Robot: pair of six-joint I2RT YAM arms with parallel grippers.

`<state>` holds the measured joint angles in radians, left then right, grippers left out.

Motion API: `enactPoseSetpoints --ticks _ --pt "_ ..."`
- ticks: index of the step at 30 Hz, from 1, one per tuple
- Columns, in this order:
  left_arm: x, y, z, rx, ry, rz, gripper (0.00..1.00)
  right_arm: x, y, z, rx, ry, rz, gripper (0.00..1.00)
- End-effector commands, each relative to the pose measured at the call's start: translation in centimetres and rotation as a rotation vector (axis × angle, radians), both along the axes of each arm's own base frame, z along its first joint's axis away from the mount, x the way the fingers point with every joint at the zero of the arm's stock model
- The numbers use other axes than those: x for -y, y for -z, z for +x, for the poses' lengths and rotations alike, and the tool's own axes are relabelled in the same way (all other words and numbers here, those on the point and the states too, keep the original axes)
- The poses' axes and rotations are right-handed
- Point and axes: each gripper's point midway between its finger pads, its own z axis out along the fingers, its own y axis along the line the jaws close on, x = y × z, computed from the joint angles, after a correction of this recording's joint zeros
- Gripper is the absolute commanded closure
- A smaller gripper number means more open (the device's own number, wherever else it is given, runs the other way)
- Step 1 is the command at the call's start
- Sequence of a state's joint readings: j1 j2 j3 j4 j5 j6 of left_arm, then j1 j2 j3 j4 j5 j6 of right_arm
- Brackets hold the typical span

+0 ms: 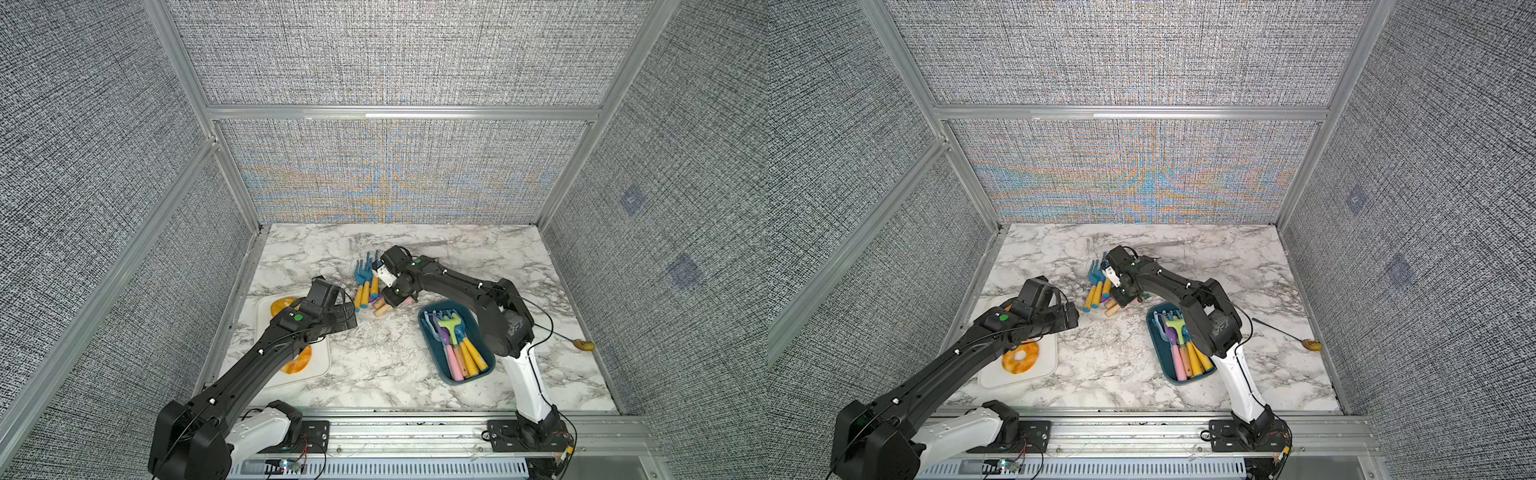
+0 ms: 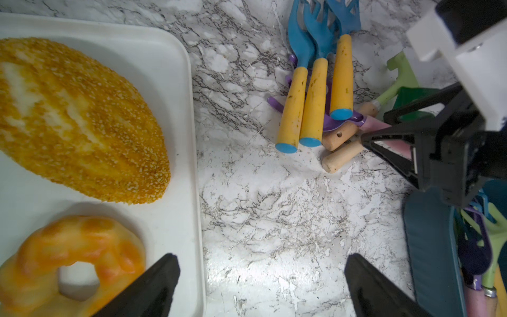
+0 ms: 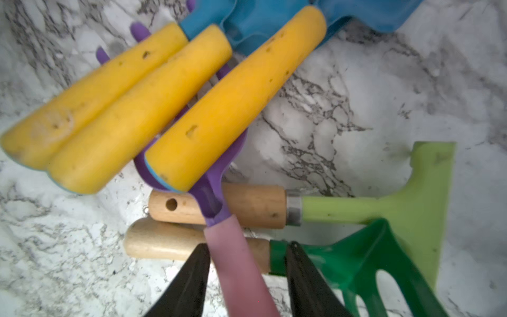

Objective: Put the rake into the storage box
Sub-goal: Pick up the rake at the center of the board, then place the rake in the storage box.

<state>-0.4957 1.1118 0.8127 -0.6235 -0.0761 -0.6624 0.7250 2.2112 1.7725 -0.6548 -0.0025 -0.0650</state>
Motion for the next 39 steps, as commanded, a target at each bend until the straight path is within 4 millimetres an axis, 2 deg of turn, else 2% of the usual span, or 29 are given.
enactPoseSetpoints --ticks 1,4,7,12,17,20,24,28,34,37,39 --pt "-0.1 -0.1 -0.4 -0.001 -0.008 -0.015 0.01 0.7 0.1 -1.0 0.003 0.005 -0.044 0.58" --pt "-0.1 -0.1 -0.7 -0.001 -0.008 -0.023 0.01 0.5 0.2 -1.8 0.006 0.0 -0.052 0.67" --pt "-0.2 -0.2 -0.9 0.0 -0.011 -0.031 0.01 0.5 -0.1 -2.1 0.026 0.006 -0.064 0.83" --pt "-0.4 -0.7 -1.4 0.013 -0.018 -0.049 0.01 -1.0 -3.3 -3.4 0.069 -0.017 -0.002 1.0" --pt "-0.8 -1.1 -1.9 0.031 -0.032 -0.059 0.01 -2.9 -7.2 -7.0 0.073 -0.07 0.129 1.0" --pt "-1.1 -1.5 -2.0 0.048 -0.046 -0.065 0.01 -3.6 -8.5 -9.8 0.035 -0.102 0.224 1.0" --pt "-1.5 -2.5 -2.3 0.076 -0.064 -0.072 0.01 -3.5 -8.9 -12.6 -0.034 -0.089 0.34 1.0" --pt "-1.9 -4.3 -2.6 0.136 -0.074 -0.107 0.01 -3.3 -10.0 -15.6 -0.112 -0.083 0.483 1.0" --pt "-2.5 -6.2 -3.0 0.221 -0.088 -0.14 0.01 -3.2 -14.1 -20.6 -0.234 -0.184 0.749 1.0" --pt "-2.4 -6.1 -2.9 0.211 -0.087 -0.132 0.01 -2.7 -15.0 -21.6 -0.269 -0.181 0.798 1.0" --pt "-2.3 -6.0 -2.8 0.205 -0.088 -0.132 0.01 -1.8 -15.0 -20.8 -0.243 -0.12 0.783 1.0"
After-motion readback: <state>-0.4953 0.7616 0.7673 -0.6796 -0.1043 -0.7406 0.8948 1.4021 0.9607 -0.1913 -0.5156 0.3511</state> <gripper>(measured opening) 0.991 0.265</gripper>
